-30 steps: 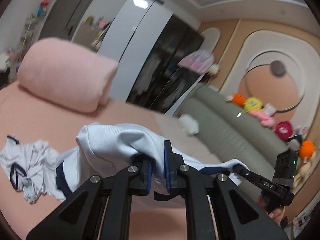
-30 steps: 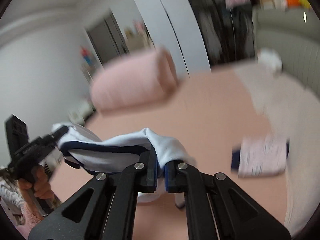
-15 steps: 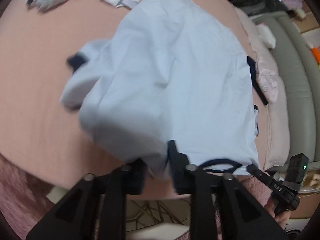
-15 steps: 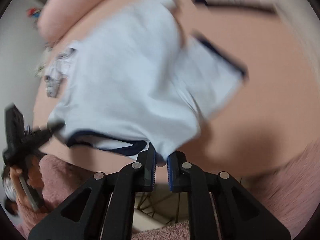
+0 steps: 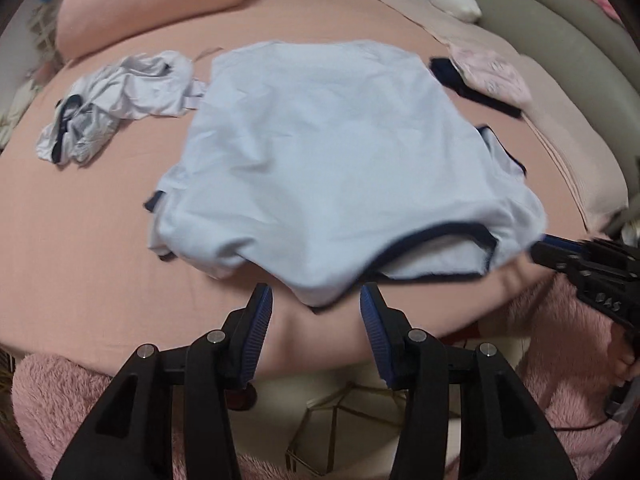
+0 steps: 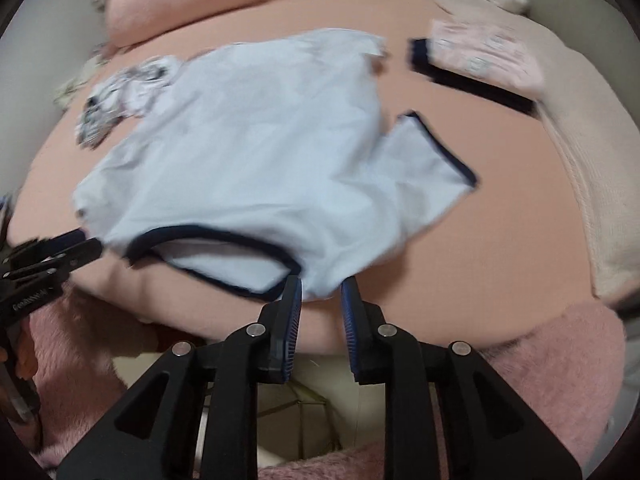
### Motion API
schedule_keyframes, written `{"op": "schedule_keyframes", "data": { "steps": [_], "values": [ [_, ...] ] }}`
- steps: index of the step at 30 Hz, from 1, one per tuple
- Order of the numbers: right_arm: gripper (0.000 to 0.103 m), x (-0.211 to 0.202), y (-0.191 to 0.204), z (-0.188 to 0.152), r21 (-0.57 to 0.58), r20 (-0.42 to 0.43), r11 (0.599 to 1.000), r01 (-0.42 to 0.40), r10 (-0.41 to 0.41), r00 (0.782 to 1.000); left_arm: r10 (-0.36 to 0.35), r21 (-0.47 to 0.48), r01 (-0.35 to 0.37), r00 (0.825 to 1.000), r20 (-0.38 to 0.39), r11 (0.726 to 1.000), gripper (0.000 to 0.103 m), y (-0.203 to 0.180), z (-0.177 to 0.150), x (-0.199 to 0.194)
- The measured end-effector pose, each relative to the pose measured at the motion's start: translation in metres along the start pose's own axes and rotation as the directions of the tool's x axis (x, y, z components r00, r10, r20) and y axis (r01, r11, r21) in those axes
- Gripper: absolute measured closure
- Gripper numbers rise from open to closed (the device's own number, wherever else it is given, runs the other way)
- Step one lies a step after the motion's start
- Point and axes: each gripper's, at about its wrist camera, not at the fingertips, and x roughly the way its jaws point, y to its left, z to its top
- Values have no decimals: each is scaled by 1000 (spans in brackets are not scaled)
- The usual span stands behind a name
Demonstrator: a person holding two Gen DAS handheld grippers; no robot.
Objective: Fold clothes
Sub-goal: 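Lift the shirt and lay it flat on the bed with both grippers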
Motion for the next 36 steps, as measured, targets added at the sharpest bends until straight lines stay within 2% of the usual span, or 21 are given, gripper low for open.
{"op": "schedule_keyframes", "data": {
  "steps": [3,5,8,10,12,14,19,23,25,27,28,31,33,34,36],
  "values": [
    [83,11,-4,-11,-15,-50,999,-41,40,998,-38,5,38,999,-8,999,55,-1,-7,13],
    [83,21,-16,-17,27,-108,1000,14,-11,994,-24,69,23,1000,9,997,55,-12,-5,22],
    [83,22,-32,-23,104,-145,994,-23,38,989,19,103,-21,1000,24,994,55,-20,0,31],
    [82,13,-34,-24,114,-119,991,-66,80,990,64,35,-64,998,5,997,55,-9,5,41],
    [76,3,-25,-22,73,-78,990,-117,123,989,105,-40,-105,994,-15,994,55,4,12,49],
    [75,-2,-14,-18,20,-52,987,-159,160,986,105,-57,-104,994,7,993,55,8,19,46],
    [75,29,-10,-14,0,-92,995,-98,98,991,101,-117,-94,993,60,989,55,23,20,31],
    [77,40,-26,-17,24,-95,998,-64,66,993,172,-124,-168,985,26,978,54,37,7,38],
    [80,34,-30,-18,28,-68,999,-32,34,997,205,-134,-205,979,-12,970,51,44,-1,48],
    [81,28,-34,-20,33,-38,999,2,-1,999,169,-193,-168,986,-7,967,51,54,-4,46],
    [83,25,-36,-21,36,-24,999,19,-18,1000,178,-199,-171,984,14,965,51,54,-2,42],
    [91,16,-42,-23,45,20,997,68,-69,997,195,-212,-176,978,76,961,58,51,3,28],
    [92,10,-46,-24,53,48,993,101,-104,993,171,-215,-141,977,128,966,75,40,7,12],
    [92,8,-47,-25,55,44,995,86,-88,995,160,-217,-125,976,150,968,78,35,7,3],
    [92,5,-48,-26,58,30,997,45,-47,998,125,-206,-89,978,165,974,91,26,9,-10]
  ]
}}
